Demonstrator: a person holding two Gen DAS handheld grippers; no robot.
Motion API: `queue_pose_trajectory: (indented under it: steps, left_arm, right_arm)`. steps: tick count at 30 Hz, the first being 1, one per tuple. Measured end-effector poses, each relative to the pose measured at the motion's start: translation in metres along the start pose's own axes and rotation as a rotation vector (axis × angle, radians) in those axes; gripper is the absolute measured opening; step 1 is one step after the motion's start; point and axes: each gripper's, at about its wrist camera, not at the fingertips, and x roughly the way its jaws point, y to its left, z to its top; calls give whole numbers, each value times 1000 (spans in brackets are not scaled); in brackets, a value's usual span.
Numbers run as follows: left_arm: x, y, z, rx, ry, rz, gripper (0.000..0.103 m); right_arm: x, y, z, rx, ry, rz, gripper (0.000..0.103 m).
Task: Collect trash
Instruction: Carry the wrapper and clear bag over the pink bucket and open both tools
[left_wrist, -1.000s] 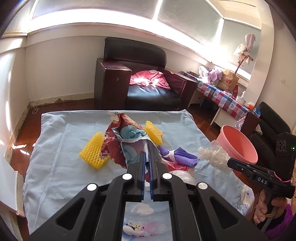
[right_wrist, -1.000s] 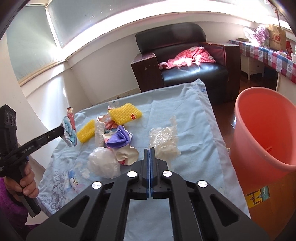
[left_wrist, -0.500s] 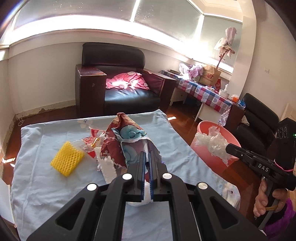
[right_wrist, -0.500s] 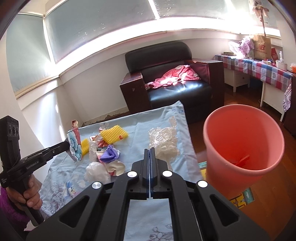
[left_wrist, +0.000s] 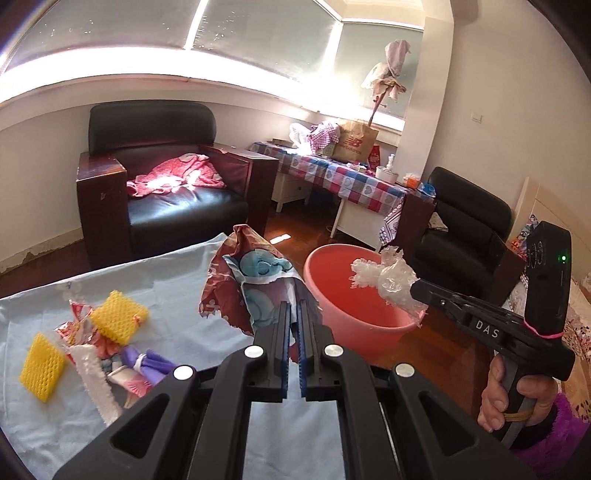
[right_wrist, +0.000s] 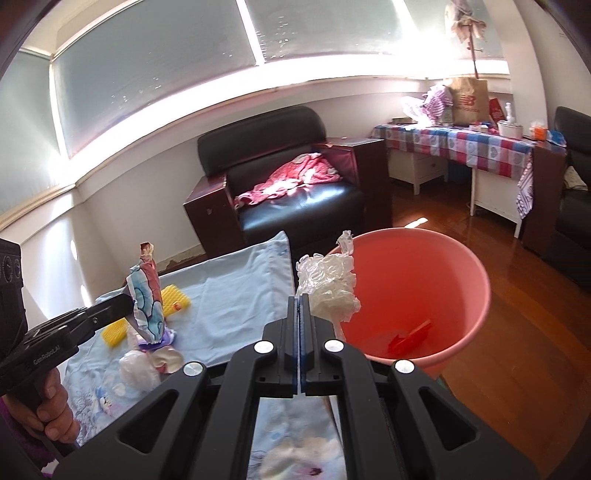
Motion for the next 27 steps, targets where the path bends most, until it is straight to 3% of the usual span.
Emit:
queue_pose_trajectory:
  steps: [14, 27]
  left_arm:
    - [64, -64, 20, 81, 42, -122, 3]
    - [129, -92, 18, 105, 118, -158, 3]
  right_arm:
    - [6, -43, -5, 62, 4, -60, 1]
    - [22, -64, -15, 102, 40, -87, 1]
